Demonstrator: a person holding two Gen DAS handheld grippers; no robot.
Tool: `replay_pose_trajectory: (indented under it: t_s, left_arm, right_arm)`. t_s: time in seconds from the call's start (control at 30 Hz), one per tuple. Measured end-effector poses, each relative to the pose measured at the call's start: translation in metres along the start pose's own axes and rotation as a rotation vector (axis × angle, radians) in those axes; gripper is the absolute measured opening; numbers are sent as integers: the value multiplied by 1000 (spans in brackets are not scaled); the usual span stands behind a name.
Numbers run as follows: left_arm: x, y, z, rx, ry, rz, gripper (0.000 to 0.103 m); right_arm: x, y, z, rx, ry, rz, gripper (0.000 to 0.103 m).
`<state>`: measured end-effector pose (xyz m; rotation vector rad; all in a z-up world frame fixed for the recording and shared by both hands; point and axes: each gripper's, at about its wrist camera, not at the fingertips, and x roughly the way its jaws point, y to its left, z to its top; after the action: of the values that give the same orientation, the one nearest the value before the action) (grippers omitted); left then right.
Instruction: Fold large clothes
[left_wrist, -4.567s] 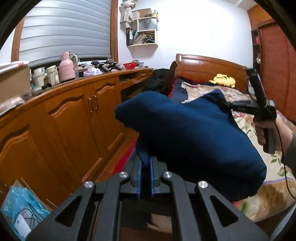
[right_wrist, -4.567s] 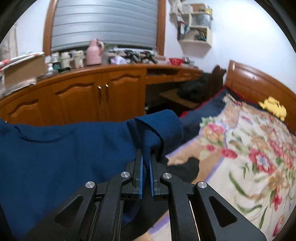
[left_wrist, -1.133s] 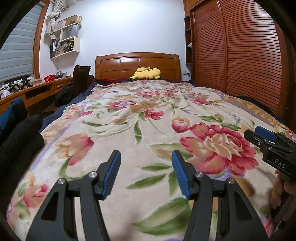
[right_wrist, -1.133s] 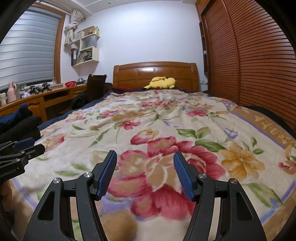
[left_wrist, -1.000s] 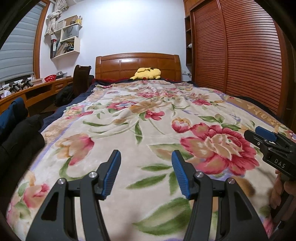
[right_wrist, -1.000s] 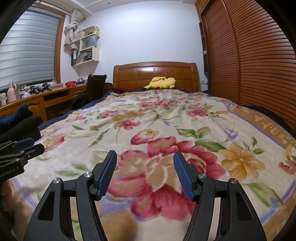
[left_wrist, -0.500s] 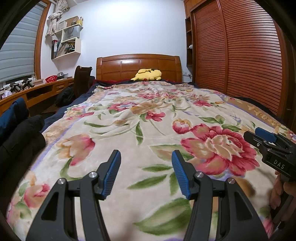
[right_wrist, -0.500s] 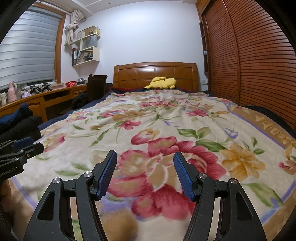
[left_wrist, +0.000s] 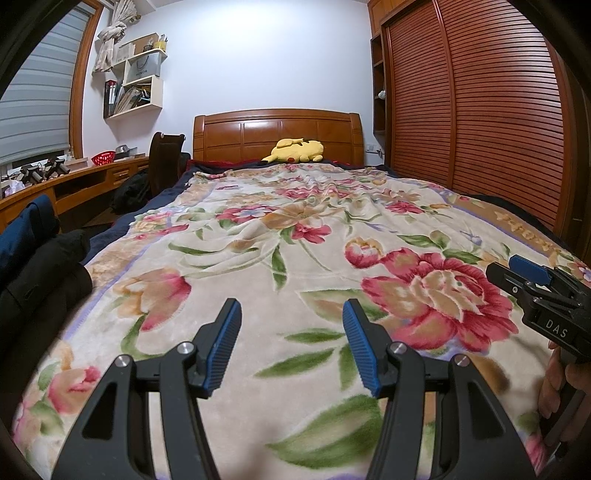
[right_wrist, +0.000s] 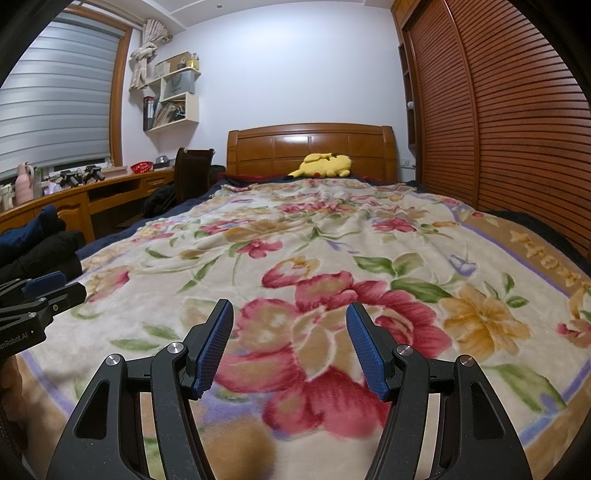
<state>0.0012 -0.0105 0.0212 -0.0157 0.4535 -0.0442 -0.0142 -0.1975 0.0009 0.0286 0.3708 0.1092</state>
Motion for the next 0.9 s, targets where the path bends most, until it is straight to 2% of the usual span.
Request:
replay_pose_trajectory:
  t_s: [0.9]
  left_arm:
    - [0, 0, 0, 0, -2, -1, 56]
  right_arm:
    - [0, -1, -1, 2, -1, 1, 65]
